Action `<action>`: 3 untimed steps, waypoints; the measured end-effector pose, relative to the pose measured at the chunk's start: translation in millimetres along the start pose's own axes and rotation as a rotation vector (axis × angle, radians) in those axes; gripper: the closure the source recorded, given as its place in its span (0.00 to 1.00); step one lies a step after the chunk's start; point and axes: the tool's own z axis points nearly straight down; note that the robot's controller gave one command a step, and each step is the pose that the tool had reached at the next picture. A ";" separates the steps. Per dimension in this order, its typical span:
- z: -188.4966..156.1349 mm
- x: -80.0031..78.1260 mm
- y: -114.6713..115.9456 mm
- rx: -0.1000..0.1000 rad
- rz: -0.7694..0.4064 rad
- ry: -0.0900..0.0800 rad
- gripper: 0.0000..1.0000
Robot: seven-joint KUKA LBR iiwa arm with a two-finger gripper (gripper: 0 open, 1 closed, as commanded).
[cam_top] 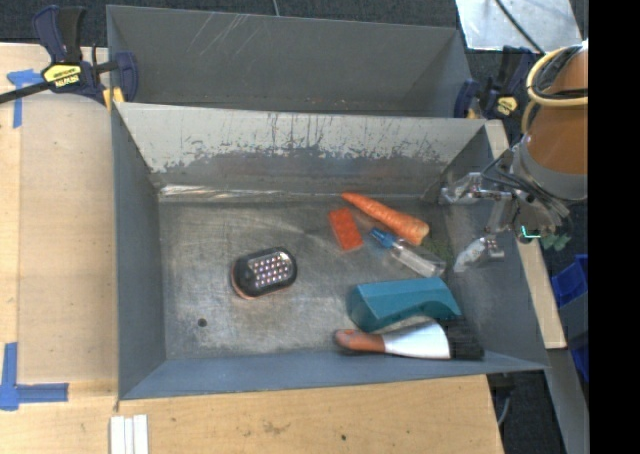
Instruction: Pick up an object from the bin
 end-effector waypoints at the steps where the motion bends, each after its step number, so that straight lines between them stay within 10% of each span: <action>1: -4.5 -1.8 0.5 0.002 -0.002 -0.008 0.00; 2: 103.2 -21.2 64.4 0.001 0.054 -0.013 1.00; 3: 103.1 -21.2 64.4 0.001 0.053 -0.013 1.00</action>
Offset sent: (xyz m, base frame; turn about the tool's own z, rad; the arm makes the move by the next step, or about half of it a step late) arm 0.0181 0.0647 -0.1063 0.0541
